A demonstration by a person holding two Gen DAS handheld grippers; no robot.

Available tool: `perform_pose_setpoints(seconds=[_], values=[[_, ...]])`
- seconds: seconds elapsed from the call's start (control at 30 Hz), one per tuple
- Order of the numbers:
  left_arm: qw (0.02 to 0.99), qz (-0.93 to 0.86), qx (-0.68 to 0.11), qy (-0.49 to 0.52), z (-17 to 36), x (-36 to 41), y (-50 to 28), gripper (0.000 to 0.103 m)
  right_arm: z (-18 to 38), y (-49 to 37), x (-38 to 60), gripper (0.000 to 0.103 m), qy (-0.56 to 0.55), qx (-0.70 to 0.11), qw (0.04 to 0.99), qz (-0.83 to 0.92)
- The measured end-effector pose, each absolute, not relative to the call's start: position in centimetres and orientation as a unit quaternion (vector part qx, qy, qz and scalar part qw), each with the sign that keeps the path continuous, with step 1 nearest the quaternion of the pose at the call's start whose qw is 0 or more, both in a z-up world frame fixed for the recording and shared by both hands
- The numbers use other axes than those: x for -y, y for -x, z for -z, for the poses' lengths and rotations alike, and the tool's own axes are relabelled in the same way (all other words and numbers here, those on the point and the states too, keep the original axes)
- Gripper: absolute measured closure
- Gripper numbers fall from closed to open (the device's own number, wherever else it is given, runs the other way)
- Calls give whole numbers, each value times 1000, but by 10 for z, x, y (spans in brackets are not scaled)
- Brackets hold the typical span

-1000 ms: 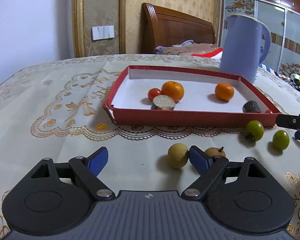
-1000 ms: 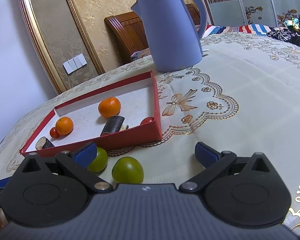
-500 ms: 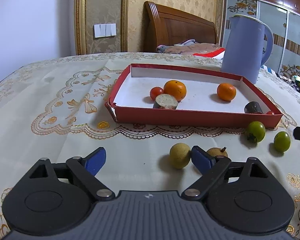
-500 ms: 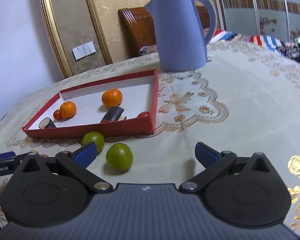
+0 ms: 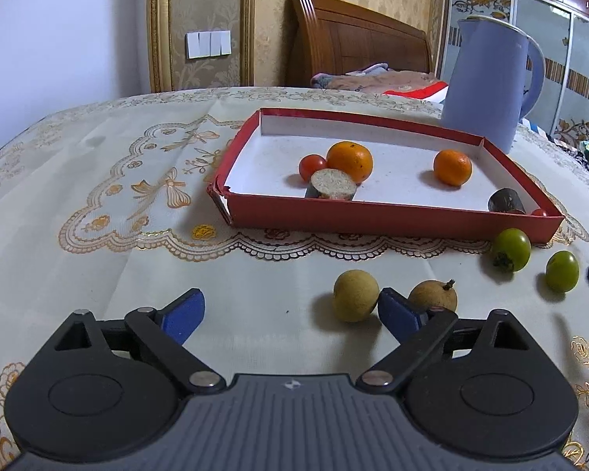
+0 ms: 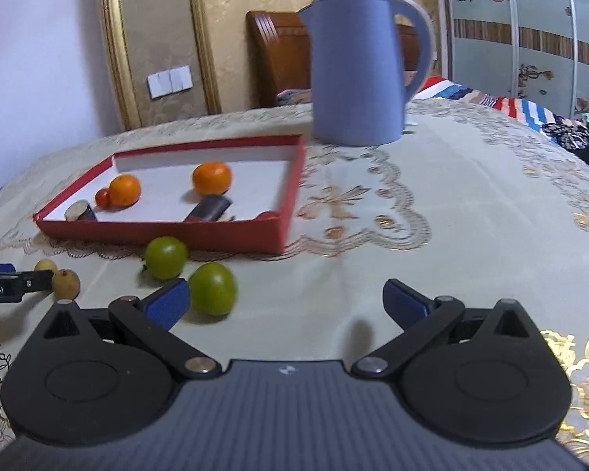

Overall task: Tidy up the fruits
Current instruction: 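Move the right gripper to a green tomato while the left approaches a yellow round fruit, then close the right gripper on the green tomato while the left grasps the yellow fruit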

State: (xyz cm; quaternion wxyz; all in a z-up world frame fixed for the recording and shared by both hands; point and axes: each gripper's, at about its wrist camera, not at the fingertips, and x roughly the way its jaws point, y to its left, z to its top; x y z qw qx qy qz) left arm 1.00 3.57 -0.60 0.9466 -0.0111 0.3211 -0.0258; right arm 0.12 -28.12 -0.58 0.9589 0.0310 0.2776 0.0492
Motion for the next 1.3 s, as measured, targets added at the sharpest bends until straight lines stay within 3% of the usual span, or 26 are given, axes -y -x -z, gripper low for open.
perform_pose_setpoints(seconds=[0.6,1.3], values=[[946,26,-323,9,7,-35,-10,6,16,-31,252,0,-3,-313,949,-19],[946,25,-320,-31,6,-24,-10,7,16,-34,246,7,12,-320,947,-38]])
